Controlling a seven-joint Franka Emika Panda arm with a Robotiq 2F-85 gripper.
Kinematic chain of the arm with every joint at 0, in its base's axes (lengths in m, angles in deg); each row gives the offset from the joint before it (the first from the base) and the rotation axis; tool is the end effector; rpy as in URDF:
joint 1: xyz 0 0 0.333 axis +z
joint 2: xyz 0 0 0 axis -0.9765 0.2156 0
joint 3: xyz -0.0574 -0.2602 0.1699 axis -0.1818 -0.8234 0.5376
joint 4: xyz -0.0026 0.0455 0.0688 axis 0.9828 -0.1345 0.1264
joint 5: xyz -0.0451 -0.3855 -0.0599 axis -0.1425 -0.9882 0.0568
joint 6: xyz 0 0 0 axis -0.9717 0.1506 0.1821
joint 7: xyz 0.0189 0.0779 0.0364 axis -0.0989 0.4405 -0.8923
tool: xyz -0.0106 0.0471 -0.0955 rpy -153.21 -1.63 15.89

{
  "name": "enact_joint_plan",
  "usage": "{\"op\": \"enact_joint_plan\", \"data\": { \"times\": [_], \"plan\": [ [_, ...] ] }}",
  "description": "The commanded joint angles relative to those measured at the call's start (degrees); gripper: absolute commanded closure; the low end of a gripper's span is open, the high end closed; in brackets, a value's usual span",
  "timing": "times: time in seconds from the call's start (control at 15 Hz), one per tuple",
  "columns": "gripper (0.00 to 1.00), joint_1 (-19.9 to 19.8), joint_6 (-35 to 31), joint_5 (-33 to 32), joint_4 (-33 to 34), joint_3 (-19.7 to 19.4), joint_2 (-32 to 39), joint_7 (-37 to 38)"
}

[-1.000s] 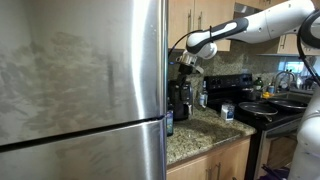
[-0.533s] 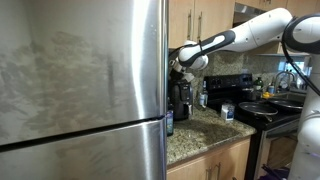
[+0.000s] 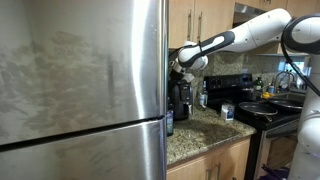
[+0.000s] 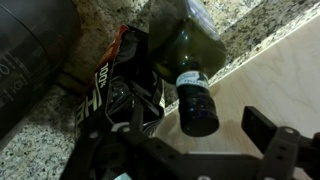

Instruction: Place the two bottles between the air fryer and the stove then move the salt shaker to the left

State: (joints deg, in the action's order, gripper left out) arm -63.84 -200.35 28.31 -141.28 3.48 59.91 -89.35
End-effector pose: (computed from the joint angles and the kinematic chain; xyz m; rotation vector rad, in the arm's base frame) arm 0.5442 0.2623 0.5027 -2.6884 -1.1426 -0.6314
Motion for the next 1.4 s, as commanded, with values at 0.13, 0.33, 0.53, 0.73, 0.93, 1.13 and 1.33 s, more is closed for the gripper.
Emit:
{"op": "enact_joint_plan", "data": {
  "times": [0.13, 0.33, 0.53, 0.73, 0.93, 1.13, 1.33],
  "plan": [
    [0.00, -0.57, 0.14, -0.89, 0.22, 0.65, 0.87, 1.38],
    [0.25, -0.65, -0.09, -0.32, 0.29, 0.74, 1.19, 0.33],
    [0.43, -0.70, -0.44, 0.81, 0.35, 0.91, 1.32, -1.24],
    [0.66, -0.72, -0.61, 0.86, 0.33, 1.00, 1.33, -1.96],
    [0.91, -0.73, -0.25, 0.64, 0.41, 1.02, 1.31, -2.16],
    [0.94, -0.71, 0.07, -0.40, 0.39, 0.94, 1.21, -1.67],
    [0.94, -0.55, -1.70, -2.42, -0.15, 0.79, 1.08, 0.28]
  ]
}}
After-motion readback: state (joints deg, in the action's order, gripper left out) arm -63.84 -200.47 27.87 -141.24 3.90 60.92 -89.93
